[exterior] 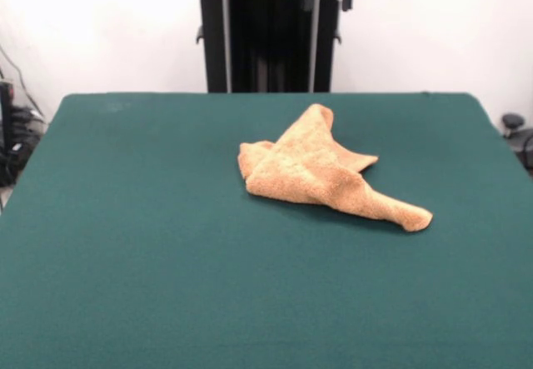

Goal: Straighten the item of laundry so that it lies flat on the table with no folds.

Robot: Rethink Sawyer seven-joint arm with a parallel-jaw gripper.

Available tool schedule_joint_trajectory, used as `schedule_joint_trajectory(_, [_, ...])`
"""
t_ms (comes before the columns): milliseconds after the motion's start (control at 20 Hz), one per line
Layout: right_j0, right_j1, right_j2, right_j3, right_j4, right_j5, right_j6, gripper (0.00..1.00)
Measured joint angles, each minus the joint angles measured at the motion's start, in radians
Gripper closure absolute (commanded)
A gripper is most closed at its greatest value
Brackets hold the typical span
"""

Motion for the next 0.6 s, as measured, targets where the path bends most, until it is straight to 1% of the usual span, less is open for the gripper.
schedule_joint_trajectory(250, [0.009, -0.002, -0.004, -0.006, 0.000, 0.010, 0.000, 0.00])
schedule_joint_trajectory(400, [0.029, -0.007, -0.012, -0.029, -0.001, 0.056, 0.000, 0.00])
schedule_joint_trajectory(600, [0.027, -0.006, -0.012, -0.043, -0.002, 0.074, 0.000, 0.00])
